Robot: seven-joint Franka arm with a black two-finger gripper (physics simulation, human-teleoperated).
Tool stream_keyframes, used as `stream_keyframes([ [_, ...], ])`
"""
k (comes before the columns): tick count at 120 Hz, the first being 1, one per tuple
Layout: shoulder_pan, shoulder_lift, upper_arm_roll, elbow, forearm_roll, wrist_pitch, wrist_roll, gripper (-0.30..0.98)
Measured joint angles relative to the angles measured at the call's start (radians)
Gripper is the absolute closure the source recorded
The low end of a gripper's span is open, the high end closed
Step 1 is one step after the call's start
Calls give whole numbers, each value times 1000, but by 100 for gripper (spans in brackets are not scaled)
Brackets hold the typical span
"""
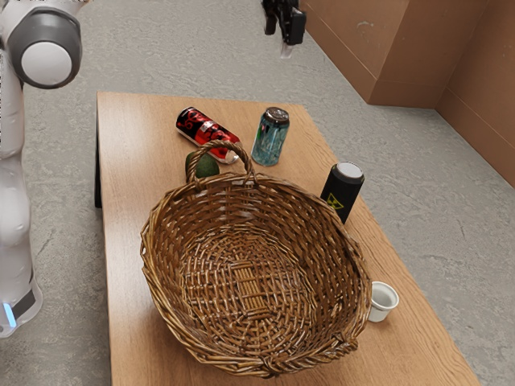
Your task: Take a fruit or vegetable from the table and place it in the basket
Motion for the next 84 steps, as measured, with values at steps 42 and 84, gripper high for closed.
stream_keyframes([
  [42, -53, 81, 2, -65, -36, -48, -216, 0],
  [84, 84, -82, 93, -602, -136, 242, -664, 0],
])
